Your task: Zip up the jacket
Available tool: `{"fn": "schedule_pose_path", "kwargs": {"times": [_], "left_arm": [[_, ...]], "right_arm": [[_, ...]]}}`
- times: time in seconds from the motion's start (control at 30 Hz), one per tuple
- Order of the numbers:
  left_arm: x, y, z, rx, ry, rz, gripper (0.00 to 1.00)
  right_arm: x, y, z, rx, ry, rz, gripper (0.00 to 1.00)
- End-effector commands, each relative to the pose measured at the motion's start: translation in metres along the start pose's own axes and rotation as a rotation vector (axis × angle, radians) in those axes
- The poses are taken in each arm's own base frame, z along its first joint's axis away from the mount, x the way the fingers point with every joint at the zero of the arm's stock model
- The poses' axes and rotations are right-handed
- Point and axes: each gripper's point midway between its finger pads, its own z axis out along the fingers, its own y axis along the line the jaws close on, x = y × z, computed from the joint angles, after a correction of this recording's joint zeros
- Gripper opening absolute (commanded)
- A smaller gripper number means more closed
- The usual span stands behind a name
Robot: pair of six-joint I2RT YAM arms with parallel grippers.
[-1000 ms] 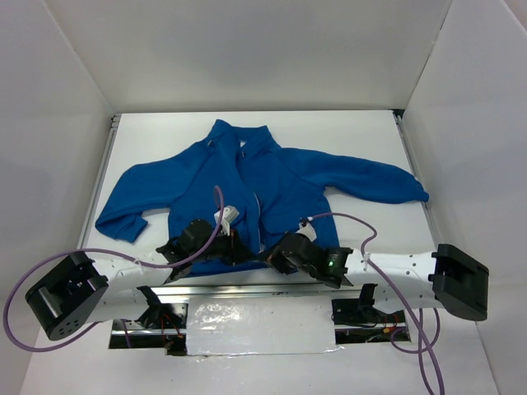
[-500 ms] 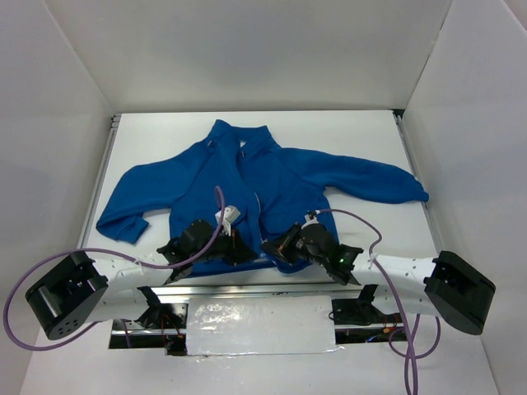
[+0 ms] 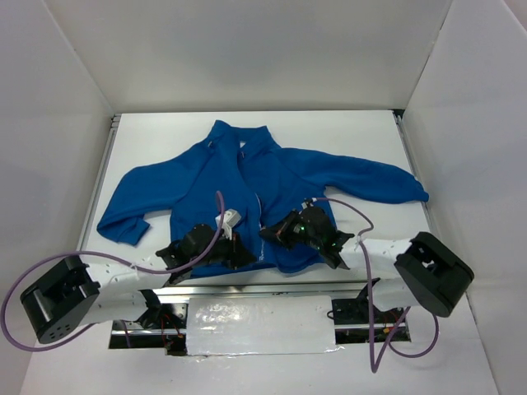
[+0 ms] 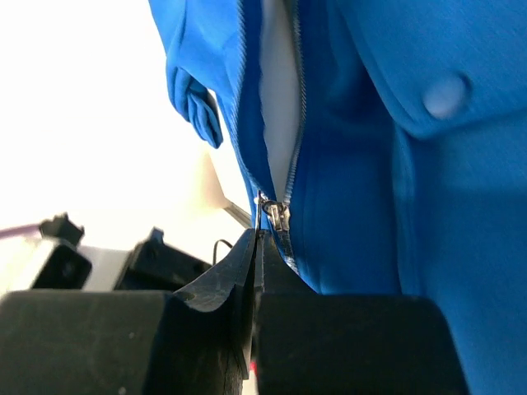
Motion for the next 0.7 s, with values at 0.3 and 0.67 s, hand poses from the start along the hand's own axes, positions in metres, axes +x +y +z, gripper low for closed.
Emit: {"fn": "schedule_pose_path", "kwargs": {"times": [0.3,0.67], "left_arm": [[0.02,-0.001,-0.023,-0.017,0.038,0.009,0.0],[0.022,0.001,-0.031,-0.048,0.035,0.011,0.0]], "right_arm": [[-0.074,0.083,0.034,-0.13,-0.105,-0.114,0.0],[-0.166,0.114,0.085,-0.057,-0.183,-0.166,0.0]]}}
